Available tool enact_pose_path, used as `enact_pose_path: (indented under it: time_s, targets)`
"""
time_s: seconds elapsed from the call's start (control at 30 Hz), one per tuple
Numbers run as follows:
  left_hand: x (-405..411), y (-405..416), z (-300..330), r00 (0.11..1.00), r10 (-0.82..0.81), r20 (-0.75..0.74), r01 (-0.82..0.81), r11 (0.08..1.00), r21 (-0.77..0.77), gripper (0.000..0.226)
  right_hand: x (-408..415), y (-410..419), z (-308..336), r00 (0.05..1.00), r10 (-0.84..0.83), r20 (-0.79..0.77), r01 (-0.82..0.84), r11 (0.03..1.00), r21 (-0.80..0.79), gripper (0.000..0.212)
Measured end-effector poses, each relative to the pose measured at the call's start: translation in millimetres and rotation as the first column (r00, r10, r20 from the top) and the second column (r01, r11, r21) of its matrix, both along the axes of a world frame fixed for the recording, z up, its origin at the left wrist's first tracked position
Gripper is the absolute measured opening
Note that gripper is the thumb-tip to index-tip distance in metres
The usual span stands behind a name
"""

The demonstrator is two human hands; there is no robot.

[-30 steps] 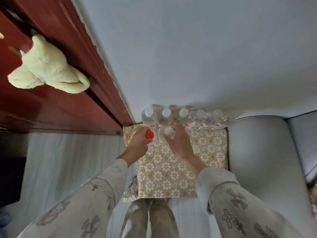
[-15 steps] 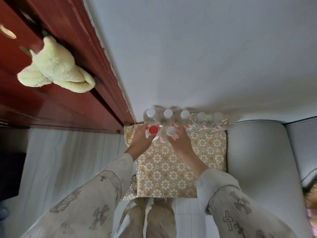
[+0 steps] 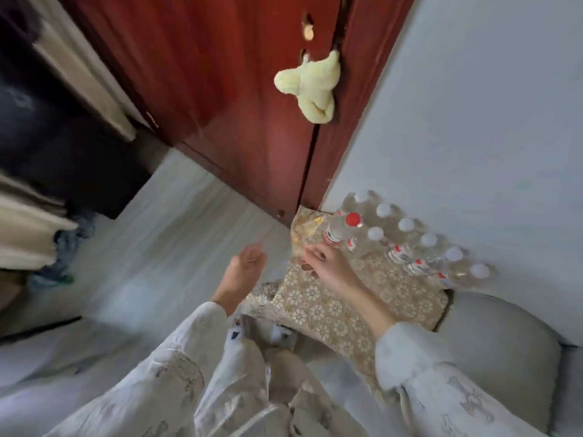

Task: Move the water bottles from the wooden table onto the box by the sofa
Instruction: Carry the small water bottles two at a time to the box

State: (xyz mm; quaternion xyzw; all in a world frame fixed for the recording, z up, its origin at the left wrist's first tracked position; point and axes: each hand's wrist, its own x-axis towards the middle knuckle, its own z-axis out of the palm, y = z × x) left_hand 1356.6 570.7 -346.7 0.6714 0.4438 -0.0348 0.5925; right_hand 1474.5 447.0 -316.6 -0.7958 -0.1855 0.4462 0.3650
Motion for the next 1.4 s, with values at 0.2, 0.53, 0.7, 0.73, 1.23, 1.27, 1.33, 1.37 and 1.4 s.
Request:
enact_pose_path:
  time_s: [0.2,0.53,0.7,0.73,1.23,1.27,1.33,1.37,1.4]
  targets:
    - [-170.0,5.9,5.3,0.841,0.541,0.021,-0.541,0.841,-0.023,0.024,-108.6,78.1,16.5,0.95,0.301,-0.084,-0.296,0.953,0.07,0.025]
    - [-432.3,-79.5,23.8,0.176,0.974,0.139,-0.972,0.195,-0.133,0.017,-384.8,118.4,23.9,0.649,0.758,-0.068,-0.743,0.65,0.161,0.01]
    - [-569.5,-144.1,31.9,-0.075,0.989,0.124,-0.99,-0.059,-0.128,0.016,-545.1,94.9,16.2,0.426,0.894,-0.135,-0.884,0.444,0.148,0.011]
    - [-597.6,-155.8,35.5,-0.134,0.982,0.131,-0.986,-0.119,-0.118,0.016,-575.8,90.8,14.0,0.375,0.916,-0.143,-0.907,0.394,0.147,0.01]
    - [-877.2,-225.9,66.5,-0.756,0.599,0.262,-0.639,-0.762,-0.101,0.018,-962.9,92.7,45.3,-0.278,0.957,-0.082,-0.927,-0.245,0.283,0.012]
    - [-895.7,-219.5,68.6,-0.775,0.568,0.278,-0.612,-0.784,-0.106,0.019,-986.4,97.4,46.8,-0.306,0.949,-0.076,-0.918,-0.273,0.289,0.013]
    - [-940.4,-204.3,76.3,-0.805,0.509,0.304,-0.559,-0.823,-0.104,0.021,-1038.8,110.4,54.3,-0.351,0.934,-0.069,-0.896,-0.313,0.316,0.013]
    - [-964.0,-196.6,81.7,-0.811,0.493,0.314,-0.545,-0.832,-0.101,0.021,-1065.2,117.9,59.7,-0.365,0.929,-0.066,-0.887,-0.325,0.328,0.013]
    - [-987.5,-189.1,88.1,-0.81,0.487,0.326,-0.541,-0.835,-0.097,0.021,-1090.8,125.2,65.7,-0.373,0.926,-0.063,-0.88,-0.331,0.341,0.012]
